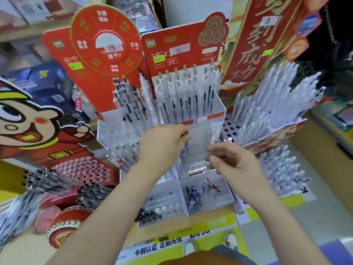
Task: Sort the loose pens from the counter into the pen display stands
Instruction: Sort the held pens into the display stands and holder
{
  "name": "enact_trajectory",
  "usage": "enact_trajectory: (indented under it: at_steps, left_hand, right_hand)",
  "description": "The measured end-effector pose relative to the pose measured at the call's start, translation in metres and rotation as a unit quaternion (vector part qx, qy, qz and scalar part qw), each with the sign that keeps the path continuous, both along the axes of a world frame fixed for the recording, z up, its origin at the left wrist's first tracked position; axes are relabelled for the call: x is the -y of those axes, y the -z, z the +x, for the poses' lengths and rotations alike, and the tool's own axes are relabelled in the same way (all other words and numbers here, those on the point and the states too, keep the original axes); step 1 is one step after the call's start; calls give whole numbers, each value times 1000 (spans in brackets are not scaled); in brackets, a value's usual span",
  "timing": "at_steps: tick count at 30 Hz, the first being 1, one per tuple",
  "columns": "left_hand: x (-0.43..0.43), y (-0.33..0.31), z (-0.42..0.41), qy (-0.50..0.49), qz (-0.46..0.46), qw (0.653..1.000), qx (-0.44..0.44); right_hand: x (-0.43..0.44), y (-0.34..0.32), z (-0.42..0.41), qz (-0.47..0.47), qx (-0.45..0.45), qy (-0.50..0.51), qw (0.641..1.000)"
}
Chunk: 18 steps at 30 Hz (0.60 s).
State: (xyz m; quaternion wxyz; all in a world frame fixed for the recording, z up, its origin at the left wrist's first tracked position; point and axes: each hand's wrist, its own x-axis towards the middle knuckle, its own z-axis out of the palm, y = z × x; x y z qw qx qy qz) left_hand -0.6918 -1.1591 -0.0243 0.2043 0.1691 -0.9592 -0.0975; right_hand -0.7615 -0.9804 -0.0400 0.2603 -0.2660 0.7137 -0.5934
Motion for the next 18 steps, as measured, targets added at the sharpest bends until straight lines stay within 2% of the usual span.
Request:
enact_trajectory:
  at_steps: [4,8,12,15,18]
  left_hand:
    - [-1,-1,-8,-21,-69,993,99]
    - [-5,-9,-13,-9,-110,983,143]
    - [-10,-15,-15,-35,-100,979,172]
    - [-16,-10,-16,-50,-93,982,157]
    - [-23,-14,-18,-65,-114,966,221]
  right_hand:
    - [13,4,15,44,-59,-40,996]
    - [27,10,22,67,-87,-61,992]
    - [37,16,22,64,-96,-100,988]
    - [41,18,20,60,-100,-120,986]
    - [38,25,17,56,-88,-115,988]
